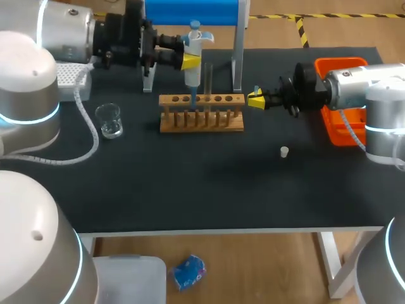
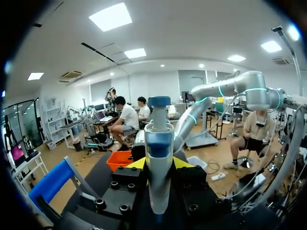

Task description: Invert the test tube, pick up the pipette, mount the tip to pipette, aspirate from beaker and dispense into the tube, eject the tip, return the pipette, and cap with the stopper.

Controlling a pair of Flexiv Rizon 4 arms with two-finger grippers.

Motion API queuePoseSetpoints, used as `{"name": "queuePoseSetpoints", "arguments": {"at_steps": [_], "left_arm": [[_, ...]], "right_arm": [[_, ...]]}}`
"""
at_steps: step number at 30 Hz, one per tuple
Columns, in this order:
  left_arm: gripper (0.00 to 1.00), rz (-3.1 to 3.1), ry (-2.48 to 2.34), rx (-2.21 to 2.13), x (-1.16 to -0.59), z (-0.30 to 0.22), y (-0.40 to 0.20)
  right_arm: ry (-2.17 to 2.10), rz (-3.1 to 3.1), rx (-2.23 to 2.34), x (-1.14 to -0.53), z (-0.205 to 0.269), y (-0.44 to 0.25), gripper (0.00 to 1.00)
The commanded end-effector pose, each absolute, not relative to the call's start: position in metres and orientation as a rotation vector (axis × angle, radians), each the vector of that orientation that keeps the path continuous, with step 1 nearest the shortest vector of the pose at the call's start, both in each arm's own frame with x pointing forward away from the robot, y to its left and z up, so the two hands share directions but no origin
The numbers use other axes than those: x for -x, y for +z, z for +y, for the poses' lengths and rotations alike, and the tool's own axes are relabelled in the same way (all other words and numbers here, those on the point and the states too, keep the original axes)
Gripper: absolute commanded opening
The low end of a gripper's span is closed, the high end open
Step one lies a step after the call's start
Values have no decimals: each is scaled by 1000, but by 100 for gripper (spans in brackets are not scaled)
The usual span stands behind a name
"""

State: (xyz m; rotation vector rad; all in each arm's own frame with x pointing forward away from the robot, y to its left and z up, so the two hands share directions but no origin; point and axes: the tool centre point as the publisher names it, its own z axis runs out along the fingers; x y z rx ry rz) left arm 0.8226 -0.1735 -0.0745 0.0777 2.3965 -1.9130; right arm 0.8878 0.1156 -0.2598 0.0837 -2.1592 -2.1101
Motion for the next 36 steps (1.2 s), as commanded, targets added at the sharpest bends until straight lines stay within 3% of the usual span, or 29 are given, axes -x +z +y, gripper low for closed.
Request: {"name": "queuePoseSetpoints", "arguments": {"at_steps": [1,29,36], "left_arm": [[0,2427,-1902,-88,-831,-182,-72],[0,2449,-1909,-68,-834,-189,-75],[0,2449,-1909,-68,-834,-189,-75]], "right_arm": [[-2110,-2161,-84,-887,115,-260,0],[-2110,-2161,-84,-887,115,-260,0],[-1961,-2371,-240,-888,142,-263,0]]}}
